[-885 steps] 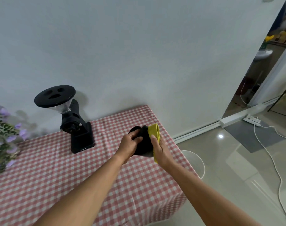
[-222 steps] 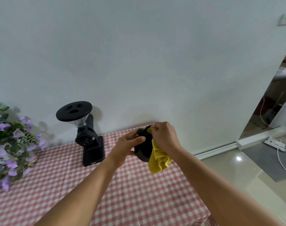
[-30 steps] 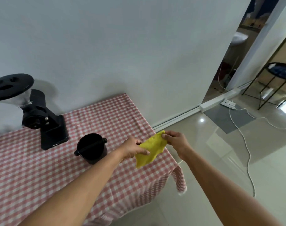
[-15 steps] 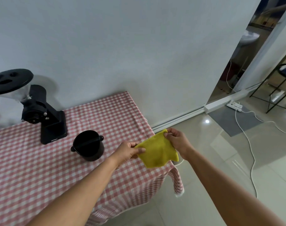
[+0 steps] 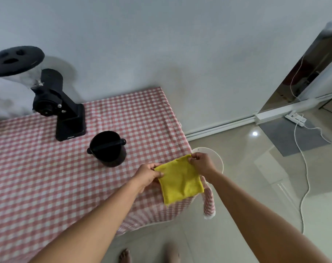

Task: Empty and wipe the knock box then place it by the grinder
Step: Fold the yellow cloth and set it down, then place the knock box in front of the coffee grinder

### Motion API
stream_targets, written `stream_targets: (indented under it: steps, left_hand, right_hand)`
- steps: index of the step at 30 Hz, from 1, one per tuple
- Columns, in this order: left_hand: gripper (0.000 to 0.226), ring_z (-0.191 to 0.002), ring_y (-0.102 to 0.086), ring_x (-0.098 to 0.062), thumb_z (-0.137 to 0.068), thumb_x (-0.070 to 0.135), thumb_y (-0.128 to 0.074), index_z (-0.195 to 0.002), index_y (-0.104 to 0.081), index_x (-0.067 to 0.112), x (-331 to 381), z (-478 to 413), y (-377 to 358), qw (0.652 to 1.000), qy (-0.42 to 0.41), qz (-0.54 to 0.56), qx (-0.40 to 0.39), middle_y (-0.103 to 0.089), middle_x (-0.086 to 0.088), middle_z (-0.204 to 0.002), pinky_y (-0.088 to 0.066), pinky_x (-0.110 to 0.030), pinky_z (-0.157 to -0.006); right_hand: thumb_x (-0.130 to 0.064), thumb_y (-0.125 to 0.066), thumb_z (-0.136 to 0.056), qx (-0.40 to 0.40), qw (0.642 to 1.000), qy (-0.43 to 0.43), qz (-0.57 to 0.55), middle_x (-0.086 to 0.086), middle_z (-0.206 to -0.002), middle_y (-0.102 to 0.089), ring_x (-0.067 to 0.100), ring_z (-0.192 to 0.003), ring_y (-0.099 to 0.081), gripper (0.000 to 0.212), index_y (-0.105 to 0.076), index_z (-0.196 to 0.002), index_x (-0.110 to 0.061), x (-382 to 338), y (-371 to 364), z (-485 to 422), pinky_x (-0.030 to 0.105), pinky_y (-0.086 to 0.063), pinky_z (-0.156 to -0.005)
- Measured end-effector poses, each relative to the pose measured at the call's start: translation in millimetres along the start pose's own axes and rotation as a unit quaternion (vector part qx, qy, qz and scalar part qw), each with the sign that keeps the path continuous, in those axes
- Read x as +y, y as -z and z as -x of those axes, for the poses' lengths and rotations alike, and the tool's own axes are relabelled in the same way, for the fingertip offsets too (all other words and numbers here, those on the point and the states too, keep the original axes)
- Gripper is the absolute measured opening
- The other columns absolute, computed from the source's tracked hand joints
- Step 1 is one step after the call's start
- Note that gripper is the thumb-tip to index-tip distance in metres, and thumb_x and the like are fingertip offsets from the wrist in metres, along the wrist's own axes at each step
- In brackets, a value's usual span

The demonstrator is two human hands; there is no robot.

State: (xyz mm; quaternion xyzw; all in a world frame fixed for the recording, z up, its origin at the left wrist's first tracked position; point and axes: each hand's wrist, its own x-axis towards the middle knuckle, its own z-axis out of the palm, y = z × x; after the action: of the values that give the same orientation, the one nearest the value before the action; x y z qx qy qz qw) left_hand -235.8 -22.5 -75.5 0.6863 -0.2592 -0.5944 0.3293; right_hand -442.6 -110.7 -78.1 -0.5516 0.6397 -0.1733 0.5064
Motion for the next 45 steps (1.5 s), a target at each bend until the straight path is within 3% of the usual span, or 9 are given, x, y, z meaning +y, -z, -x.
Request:
stream_targets:
  steps: [7,13,17,20,24,30,38,41,45]
  left_hand:
    - [0.024,-0.087,-0.075,-0.024,-0.071,0.014,-0.086,-0.089,-0.076,0.025,-7,-39,2,0.982,-0.005,-0.081,0.169,-0.078,-0.004,-0.093,-0.062,-0.044,-0.082]
    - [0.016,-0.087,-0.068,-0.016,-0.085,0.025,-0.075,-0.101,-0.077,0.023,-3,-42,0,0.95,-0.04,-0.211,0.227,-0.075,0.003,-0.097,-0.051,-0.027,-0.07]
    - [0.031,-0.091,-0.066,-0.017,-0.086,0.02,-0.074,-0.115,-0.068,0.028,-6,-44,-2,0.926,-0.083,-0.272,0.249,-0.066,0.002,-0.113,-0.053,-0.03,-0.068]
    - [0.019,-0.092,-0.061,-0.017,-0.088,0.018,-0.07,-0.102,-0.065,0.03,-6,-41,-3,0.903,-0.111,-0.328,0.254,-0.054,0.002,-0.114,-0.053,-0.032,-0.068]
    - [0.017,-0.116,-0.051,-0.02,-0.095,0.024,-0.06,-0.106,-0.07,0.032,-9,-36,-2,0.876,-0.1,-0.415,0.224,-0.054,0.003,-0.121,-0.051,-0.034,-0.08]
    - [0.027,-0.12,-0.051,-0.02,-0.095,0.028,-0.058,-0.121,-0.065,0.03,-2,-16,3,0.894,-0.117,-0.378,0.211,-0.051,0.001,-0.126,-0.049,-0.032,-0.083]
    - [0.016,-0.089,-0.06,-0.003,-0.095,0.022,-0.065,-0.108,-0.072,0.029,19,48,73,0.868,-0.282,-0.195,0.36,-0.059,0.012,-0.108,-0.051,-0.016,-0.075]
    - [0.023,-0.101,-0.06,-0.01,-0.093,0.027,-0.067,-0.116,-0.068,0.03,13,50,123,0.856,-0.221,-0.186,0.428,-0.059,0.006,-0.116,-0.057,-0.024,-0.08]
    - [0.04,-0.119,-0.06,-0.02,-0.093,0.037,-0.064,-0.131,-0.06,0.027,4,34,178,0.901,-0.101,-0.122,0.403,-0.06,-0.001,-0.136,-0.055,-0.039,-0.096]
  right_hand:
    - [-0.019,-0.069,-0.086,0.036,0.996,0.02,0.073,0.0,-0.085,-0.068,0.021,-0.085,-0.065,0.019,-0.075,-0.104,-0.018,-6,-19,-33,0.025,-0.039,-0.068]
    - [-0.024,-0.065,-0.084,0.055,0.987,0.02,0.152,0.002,-0.097,-0.071,0.026,-0.088,-0.065,0.013,-0.069,-0.096,-0.026,-11,-26,-41,0.031,-0.043,-0.065]
    - [-0.022,-0.059,-0.092,0.07,0.967,0.064,0.235,0.008,-0.117,-0.058,0.034,-0.098,-0.062,0.022,-0.058,-0.114,-0.021,-14,-31,-38,0.033,-0.04,-0.07]
    - [-0.021,-0.051,-0.097,0.061,0.954,0.102,0.277,0.008,-0.119,-0.055,0.036,-0.096,-0.061,0.02,-0.061,-0.113,-0.02,-13,-34,-36,0.034,-0.04,-0.069]
    - [-0.019,-0.042,-0.098,0.033,0.948,0.108,0.299,0.007,-0.128,-0.053,0.035,-0.105,-0.06,0.031,-0.064,-0.121,-0.02,-11,-38,-35,0.039,-0.047,-0.08]
    - [-0.02,-0.045,-0.097,0.051,0.957,0.12,0.258,0.006,-0.13,-0.056,0.032,-0.107,-0.06,0.031,-0.066,-0.119,-0.02,-27,-47,-25,0.038,-0.049,-0.082]
    - [-0.02,-0.059,-0.093,0.017,0.972,0.217,0.086,0.007,-0.105,-0.072,0.025,-0.098,-0.066,0.019,-0.074,-0.104,-0.015,-91,-107,-3,0.031,-0.048,-0.082]
    - [-0.029,-0.057,-0.095,-0.031,0.974,0.208,0.088,0.006,-0.111,-0.071,0.025,-0.103,-0.066,0.026,-0.07,-0.114,-0.016,-120,-137,2,0.031,-0.048,-0.084]
    - [-0.041,-0.054,-0.097,-0.093,0.976,0.165,0.104,0.006,-0.126,-0.065,0.024,-0.113,-0.062,0.049,-0.054,-0.138,-0.014,-145,-166,5,0.032,-0.047,-0.089]
